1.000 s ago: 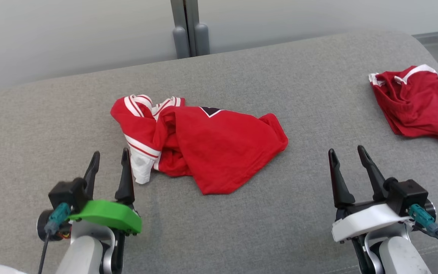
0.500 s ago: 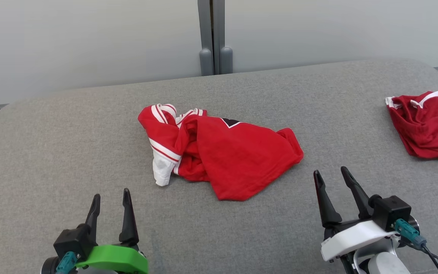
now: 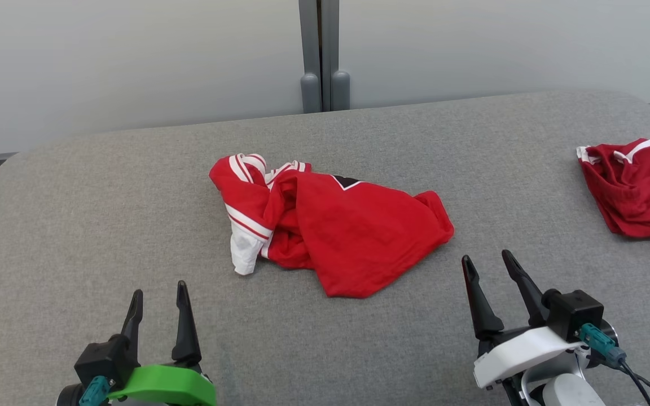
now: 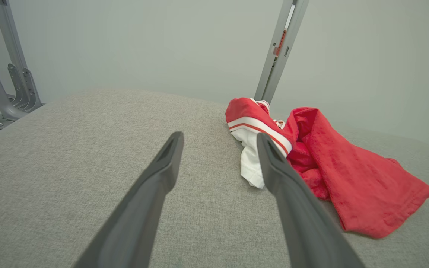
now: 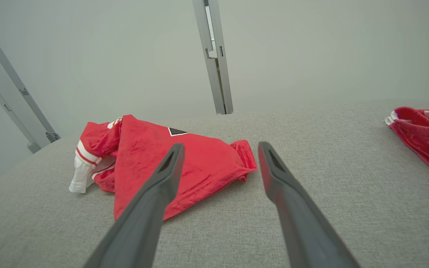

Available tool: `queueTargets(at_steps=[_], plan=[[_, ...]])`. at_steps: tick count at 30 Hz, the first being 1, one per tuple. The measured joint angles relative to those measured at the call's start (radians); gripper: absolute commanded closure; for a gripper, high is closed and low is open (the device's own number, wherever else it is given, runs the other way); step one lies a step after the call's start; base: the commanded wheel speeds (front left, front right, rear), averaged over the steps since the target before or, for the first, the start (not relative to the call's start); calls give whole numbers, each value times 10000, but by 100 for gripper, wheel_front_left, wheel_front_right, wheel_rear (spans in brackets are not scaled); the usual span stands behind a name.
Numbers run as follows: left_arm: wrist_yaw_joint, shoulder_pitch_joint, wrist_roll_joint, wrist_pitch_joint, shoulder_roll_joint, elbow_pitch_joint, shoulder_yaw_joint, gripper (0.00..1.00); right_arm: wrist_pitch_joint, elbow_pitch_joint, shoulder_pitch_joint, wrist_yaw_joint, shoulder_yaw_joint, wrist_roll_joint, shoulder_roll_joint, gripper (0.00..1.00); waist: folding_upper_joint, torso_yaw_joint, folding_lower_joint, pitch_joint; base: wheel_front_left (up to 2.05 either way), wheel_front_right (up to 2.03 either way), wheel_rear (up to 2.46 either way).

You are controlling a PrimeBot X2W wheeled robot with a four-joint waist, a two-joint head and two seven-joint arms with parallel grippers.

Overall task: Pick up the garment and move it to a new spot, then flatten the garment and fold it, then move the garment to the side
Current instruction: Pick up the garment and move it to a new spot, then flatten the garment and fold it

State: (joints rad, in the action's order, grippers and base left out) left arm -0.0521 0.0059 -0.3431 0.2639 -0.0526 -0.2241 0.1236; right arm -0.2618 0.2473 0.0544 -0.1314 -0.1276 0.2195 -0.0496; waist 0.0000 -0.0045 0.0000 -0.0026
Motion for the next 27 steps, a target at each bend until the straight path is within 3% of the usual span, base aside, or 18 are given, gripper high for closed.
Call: queueTargets(at_steps=[15, 27], plan=[[73, 0, 79, 0, 21, 17, -90, 0, -6, 336, 88, 0, -337, -46, 0, 0, 0, 217, 0, 232, 0, 0, 0], [-27, -342, -2, 0, 31, 96, 414, 0, 94, 2786, 1604, 0, -1975, -963, 15, 0, 0, 1187, 0, 919, 0, 0, 0]])
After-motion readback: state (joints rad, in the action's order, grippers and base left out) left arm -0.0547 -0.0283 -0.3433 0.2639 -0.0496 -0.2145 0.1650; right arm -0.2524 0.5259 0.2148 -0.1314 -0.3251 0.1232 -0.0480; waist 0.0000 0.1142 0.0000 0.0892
